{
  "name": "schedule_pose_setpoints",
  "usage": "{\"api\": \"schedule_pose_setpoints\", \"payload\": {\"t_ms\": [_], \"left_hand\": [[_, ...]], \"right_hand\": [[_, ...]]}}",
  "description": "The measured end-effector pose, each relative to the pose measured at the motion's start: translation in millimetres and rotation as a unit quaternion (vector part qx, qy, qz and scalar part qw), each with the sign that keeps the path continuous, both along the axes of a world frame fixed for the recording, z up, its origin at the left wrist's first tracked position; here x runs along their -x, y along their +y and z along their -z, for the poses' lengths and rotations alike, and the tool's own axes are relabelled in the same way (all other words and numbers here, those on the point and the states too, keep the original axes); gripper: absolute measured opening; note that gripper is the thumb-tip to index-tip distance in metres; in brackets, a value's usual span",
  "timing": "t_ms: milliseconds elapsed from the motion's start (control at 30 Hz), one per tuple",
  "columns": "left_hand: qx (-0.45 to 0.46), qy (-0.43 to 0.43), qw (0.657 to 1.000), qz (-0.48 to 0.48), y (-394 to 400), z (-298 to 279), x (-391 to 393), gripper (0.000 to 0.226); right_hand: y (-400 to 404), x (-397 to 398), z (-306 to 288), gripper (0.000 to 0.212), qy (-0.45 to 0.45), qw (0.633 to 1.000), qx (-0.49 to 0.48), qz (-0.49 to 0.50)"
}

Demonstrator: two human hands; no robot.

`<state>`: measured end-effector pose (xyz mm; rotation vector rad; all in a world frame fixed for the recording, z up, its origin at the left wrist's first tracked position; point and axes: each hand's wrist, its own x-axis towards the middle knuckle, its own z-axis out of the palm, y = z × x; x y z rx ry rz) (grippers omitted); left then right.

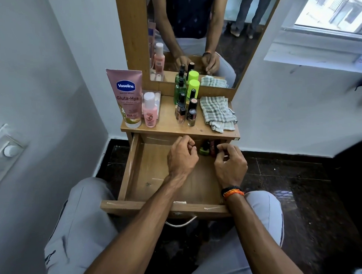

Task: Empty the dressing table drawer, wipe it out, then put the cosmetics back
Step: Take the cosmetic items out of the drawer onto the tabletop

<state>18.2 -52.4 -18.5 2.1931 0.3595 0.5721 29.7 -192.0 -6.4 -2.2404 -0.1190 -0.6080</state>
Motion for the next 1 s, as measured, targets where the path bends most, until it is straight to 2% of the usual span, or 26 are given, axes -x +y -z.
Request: {"api": "schedule_pose_setpoints", "payload": {"t_ms": [333, 533, 800, 1000], "left_hand": [[0.005, 0.023, 0.999, 0.035, -16.1, 7.4, -11.3, 0.010], [0.010, 0.042, 0.998, 0.036, -19.7, 11.5, -20.4, 0.019], [0.022, 0.063, 0.998, 0.022, -23.5, 17.5, -26.5, 0.023], [0.029, 0.057, 0.997, 0.049, -23.7, 21.2, -27.1, 0.028]], "right_hand": [[-3.9, 5.2, 6.4, 0.015, 0.035, 0.999, 0.030, 0.013], [-3.4, 8.1, 8.8, 0.017, 0.051, 0.998, 0.046, 0.011], [1.4, -9.9, 3.6, 0.023, 0.112, 0.992, 0.058, 0.025], [3.1, -20.0, 0.2, 0.030, 0.143, 0.985, 0.086, 0.040]]}}
